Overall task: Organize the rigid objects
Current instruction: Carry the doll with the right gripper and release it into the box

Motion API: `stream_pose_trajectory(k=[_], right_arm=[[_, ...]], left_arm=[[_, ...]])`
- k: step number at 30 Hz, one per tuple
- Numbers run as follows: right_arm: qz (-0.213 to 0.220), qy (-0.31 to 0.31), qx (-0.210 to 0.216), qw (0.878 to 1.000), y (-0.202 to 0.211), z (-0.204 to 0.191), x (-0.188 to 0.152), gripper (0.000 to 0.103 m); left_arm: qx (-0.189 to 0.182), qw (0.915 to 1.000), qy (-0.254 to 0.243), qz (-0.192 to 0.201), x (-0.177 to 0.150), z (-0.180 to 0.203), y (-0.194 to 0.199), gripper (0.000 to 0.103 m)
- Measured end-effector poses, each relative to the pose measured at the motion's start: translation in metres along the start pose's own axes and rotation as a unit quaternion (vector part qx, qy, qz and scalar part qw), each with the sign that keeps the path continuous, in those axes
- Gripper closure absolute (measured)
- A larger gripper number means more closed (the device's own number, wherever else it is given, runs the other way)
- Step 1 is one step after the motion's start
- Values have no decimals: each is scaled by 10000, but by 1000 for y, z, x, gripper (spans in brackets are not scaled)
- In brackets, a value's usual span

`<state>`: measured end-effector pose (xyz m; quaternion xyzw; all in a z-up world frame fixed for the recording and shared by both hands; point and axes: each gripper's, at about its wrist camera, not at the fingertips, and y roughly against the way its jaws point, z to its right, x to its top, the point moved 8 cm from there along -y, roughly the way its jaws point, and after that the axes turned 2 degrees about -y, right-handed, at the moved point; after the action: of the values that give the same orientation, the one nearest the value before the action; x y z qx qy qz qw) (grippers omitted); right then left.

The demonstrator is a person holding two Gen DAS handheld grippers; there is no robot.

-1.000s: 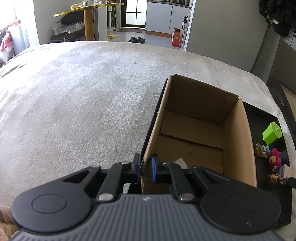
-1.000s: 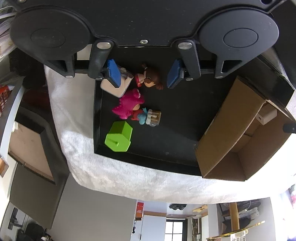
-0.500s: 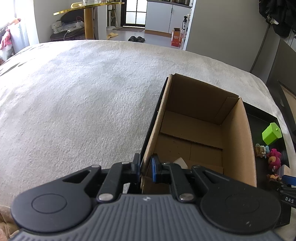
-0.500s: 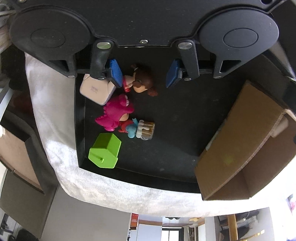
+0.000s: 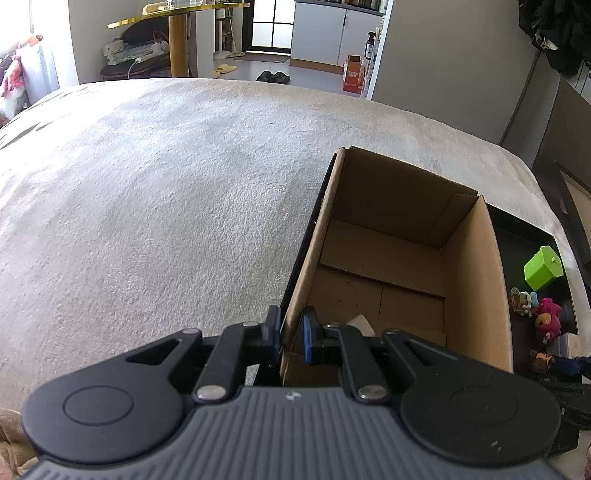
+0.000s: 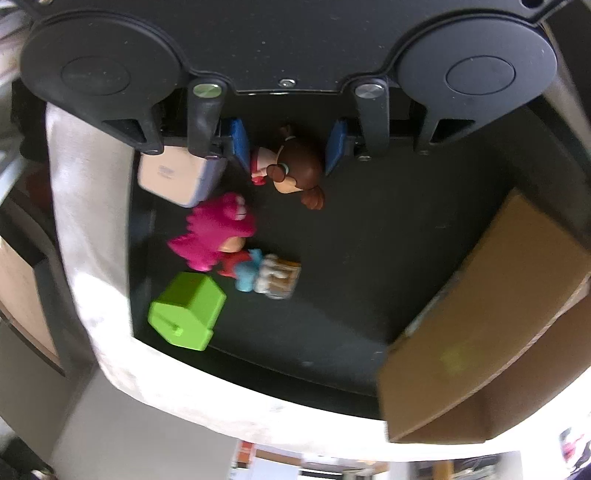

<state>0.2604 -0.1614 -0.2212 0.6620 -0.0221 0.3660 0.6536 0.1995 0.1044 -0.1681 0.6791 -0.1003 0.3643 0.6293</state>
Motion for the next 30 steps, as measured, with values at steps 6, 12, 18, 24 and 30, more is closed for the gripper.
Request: stream_pose_trajectory(k=[6, 12, 18, 24, 30], right_arm=[[111, 51, 79, 9999, 16, -13, 6, 61], [326, 114, 103, 9994, 34, -24, 22, 61], [568, 211, 111, 9981, 50, -28, 43, 61], [807, 309, 106, 9962, 64, -34, 63, 61], [1005, 452, 193, 9937, 73, -47, 81, 61]], left_arm=[[-2, 10000, -23, 10, 0, 1, 1, 92], [-23, 10000, -14, 54, 0, 0, 4, 92], [-25, 10000, -14, 65, 0, 1, 5, 92], [-57, 10000, 1, 78, 0, 0, 5, 92], [-62, 9999, 10, 82, 1, 0, 5, 92]])
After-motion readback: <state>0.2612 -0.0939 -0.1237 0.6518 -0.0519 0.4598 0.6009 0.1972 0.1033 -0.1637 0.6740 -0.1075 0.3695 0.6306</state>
